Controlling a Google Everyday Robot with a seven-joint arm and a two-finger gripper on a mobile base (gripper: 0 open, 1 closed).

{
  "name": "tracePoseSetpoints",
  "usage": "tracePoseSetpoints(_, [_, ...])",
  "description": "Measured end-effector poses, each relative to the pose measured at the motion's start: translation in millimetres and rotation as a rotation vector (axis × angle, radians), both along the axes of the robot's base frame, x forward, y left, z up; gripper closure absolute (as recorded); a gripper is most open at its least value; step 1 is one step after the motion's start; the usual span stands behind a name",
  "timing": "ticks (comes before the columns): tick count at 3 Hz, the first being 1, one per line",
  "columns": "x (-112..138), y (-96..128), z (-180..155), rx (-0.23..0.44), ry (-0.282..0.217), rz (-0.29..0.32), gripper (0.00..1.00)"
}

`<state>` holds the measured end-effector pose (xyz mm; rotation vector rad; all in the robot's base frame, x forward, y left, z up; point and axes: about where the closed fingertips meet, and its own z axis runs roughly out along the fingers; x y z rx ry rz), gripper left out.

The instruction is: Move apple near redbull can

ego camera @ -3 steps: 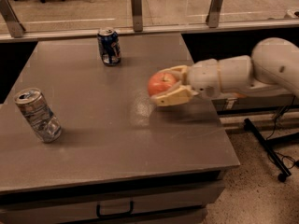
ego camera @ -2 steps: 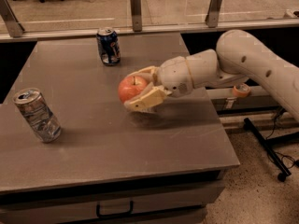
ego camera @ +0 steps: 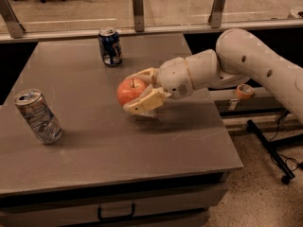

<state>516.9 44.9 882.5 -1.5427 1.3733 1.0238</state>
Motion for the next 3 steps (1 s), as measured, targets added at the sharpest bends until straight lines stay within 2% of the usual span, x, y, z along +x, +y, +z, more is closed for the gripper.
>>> tracePoseSetpoints(3, [-39.3, 50.9, -8.6, 0.016, 0.024, -0.049, 1.00])
